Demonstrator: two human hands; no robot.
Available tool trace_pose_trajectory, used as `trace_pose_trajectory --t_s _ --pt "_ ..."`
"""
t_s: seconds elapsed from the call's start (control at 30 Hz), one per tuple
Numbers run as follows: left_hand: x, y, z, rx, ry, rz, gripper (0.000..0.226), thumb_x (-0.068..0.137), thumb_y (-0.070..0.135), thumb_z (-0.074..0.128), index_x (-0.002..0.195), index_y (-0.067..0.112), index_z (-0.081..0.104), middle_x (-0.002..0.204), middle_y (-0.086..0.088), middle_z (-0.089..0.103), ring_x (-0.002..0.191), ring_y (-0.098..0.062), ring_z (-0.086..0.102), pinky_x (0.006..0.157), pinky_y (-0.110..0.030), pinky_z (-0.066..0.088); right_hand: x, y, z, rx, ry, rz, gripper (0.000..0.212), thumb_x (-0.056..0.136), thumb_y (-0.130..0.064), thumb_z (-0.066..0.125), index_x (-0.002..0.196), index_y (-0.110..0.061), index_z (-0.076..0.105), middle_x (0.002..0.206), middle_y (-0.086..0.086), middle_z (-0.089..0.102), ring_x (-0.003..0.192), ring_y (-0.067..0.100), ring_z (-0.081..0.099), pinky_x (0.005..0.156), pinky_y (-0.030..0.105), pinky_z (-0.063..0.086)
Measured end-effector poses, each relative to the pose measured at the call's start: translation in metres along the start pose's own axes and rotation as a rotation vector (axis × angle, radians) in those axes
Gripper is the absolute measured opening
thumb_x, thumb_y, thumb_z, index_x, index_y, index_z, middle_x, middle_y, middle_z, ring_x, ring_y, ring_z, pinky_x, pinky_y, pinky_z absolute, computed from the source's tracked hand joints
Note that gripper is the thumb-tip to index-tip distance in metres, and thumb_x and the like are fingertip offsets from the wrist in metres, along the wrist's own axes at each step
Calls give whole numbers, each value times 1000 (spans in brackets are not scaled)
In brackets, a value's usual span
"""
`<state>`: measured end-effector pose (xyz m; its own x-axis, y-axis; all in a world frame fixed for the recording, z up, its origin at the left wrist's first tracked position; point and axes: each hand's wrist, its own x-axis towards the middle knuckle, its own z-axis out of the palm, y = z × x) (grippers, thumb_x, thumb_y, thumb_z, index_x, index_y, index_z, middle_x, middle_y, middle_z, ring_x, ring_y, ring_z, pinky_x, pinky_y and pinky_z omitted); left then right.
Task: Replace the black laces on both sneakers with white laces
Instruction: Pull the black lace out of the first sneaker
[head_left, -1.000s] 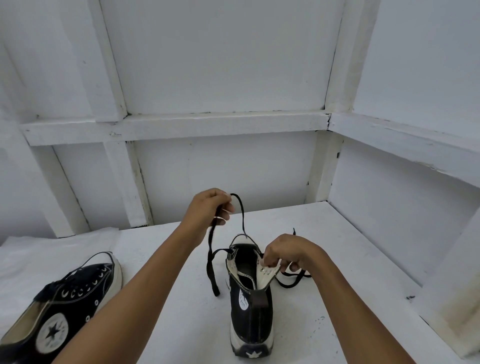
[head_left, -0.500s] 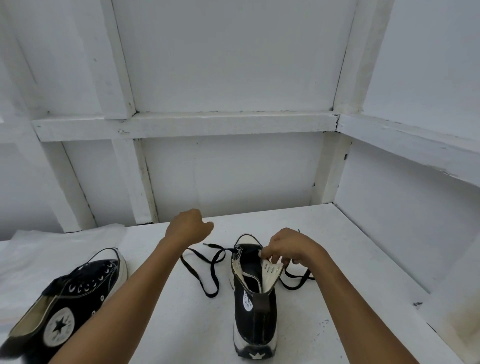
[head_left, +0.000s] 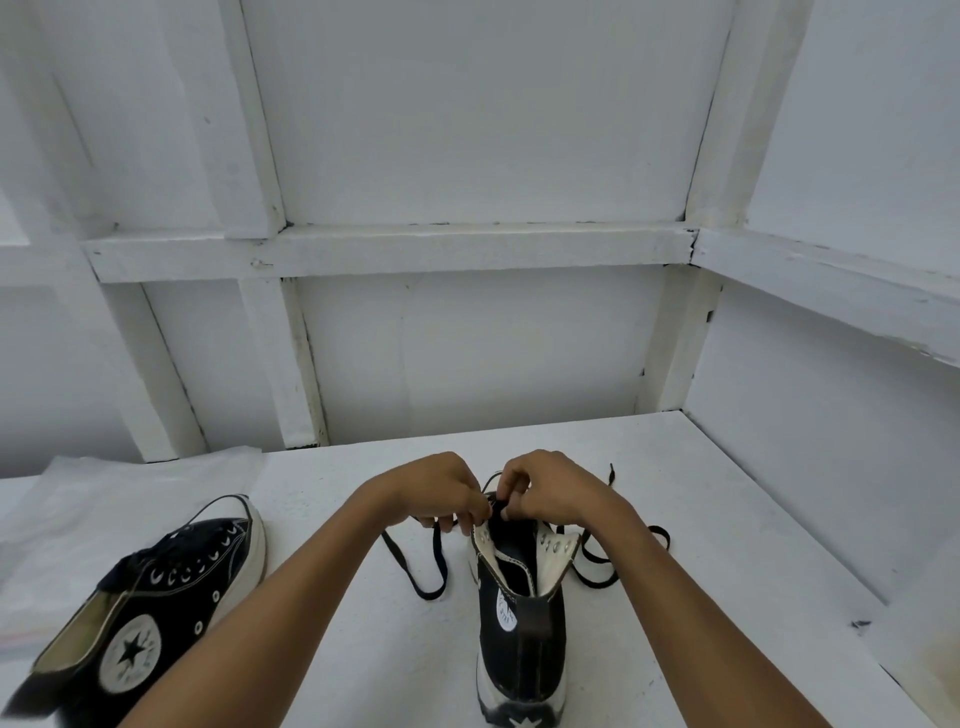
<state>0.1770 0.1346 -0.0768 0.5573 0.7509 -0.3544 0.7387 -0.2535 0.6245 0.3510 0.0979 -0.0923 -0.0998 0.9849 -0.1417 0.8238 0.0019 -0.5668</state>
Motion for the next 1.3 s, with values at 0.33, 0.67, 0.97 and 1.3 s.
trace_pose_trajectory --t_s 0.33,0.67,0.97,1.3 --pt "0 -5 3 -133 4 -37 23 86 13 58 64 14 65 57 7 63 56 -10 53 51 -19 39 -1 18 -4 -1 383 206 21 78 -8 52 78 -24 65 82 -12 65 82 13 60 64 26 48" --pt "1 -5 5 -152 26 -53 19 85 14 59 66 12 65 59 4 63 56 -11 54 51 -20 39 -4 10 -1 -14 176 -85 22 80 -17 68 100 -27 68 103 -13 64 77 0 53 73 21 45" --pt "-4 -3 7 -157 33 -55 23 86 12 57 64 13 64 54 8 62 57 -12 53 51 -20 38 3 2 8 -131 113 -53 14 85 -15 62 91 -22 71 92 -7 70 83 15 64 73 27 52" --pt "-7 -2 8 -158 51 -54 26 87 11 57 62 14 63 55 7 62 58 -13 55 51 -21 38 -5 4 -20 574 127 71 27 99 -4 44 84 -16 63 104 -2 66 99 11 54 82 29 43"
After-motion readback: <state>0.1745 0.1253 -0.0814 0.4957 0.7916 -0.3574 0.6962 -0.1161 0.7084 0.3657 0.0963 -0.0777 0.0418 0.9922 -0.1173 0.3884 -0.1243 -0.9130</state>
